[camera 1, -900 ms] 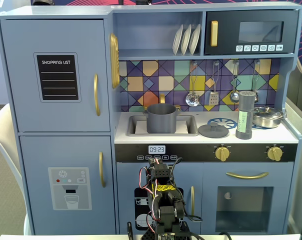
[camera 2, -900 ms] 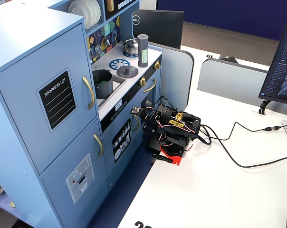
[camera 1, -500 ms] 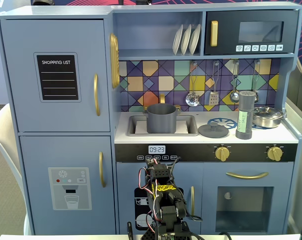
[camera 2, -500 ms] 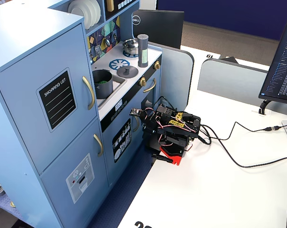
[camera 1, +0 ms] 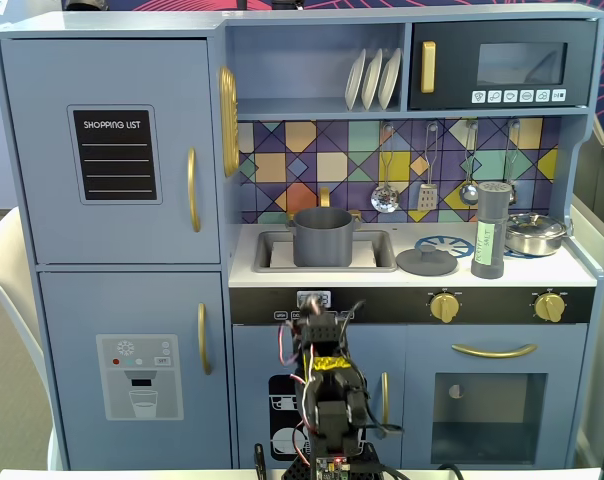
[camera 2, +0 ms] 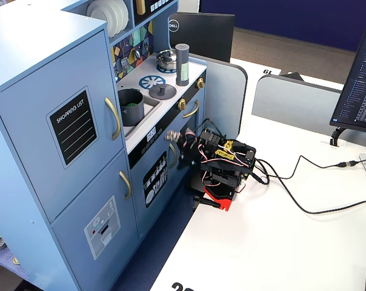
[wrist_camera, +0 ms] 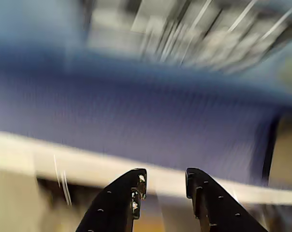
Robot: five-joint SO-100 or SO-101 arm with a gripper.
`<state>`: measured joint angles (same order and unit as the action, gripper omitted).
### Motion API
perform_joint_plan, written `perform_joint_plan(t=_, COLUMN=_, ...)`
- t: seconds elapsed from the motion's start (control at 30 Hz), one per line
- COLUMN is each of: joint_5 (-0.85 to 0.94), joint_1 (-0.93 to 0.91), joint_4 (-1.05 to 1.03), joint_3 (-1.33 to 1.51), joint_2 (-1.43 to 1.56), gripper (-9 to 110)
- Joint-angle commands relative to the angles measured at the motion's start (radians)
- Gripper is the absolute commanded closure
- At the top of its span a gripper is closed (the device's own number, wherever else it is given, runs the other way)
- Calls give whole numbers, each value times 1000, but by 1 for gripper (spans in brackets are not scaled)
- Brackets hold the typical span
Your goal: Put salt in the gray recipient
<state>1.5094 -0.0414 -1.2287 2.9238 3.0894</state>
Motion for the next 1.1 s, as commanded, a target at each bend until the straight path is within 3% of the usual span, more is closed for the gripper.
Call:
perform_joint_plan(t=0.0, joint_5=-150, joint_1=-109, joint_4=55, joint_3=-255, joint_2=-72, gripper=101)
perform_joint_plan(t=0.23, joint_5=-492, joint_1=-359, joint_4=133, joint_3=-676, joint_2=-242, gripper=101)
perform_joint_plan(t=0.37, joint_5=-601, joint_1=-506, joint_4=173, joint_3=-864, joint_2=-342, gripper=101)
perform_joint_plan(t=0.6, joint_5=-173, joint_1=-733, joint_4=316, joint_3=-922, joint_2=-431, gripper=101)
perform_joint_plan(t=0.83, joint_5=84, joint_1=-874, joint_4=707, joint_3=-862, joint_2=-565, gripper=101)
perform_joint_plan(t=1.07, joint_5=20, joint_1=-930, joint_4=1040, joint_3=-868, joint_2=-762, gripper=71)
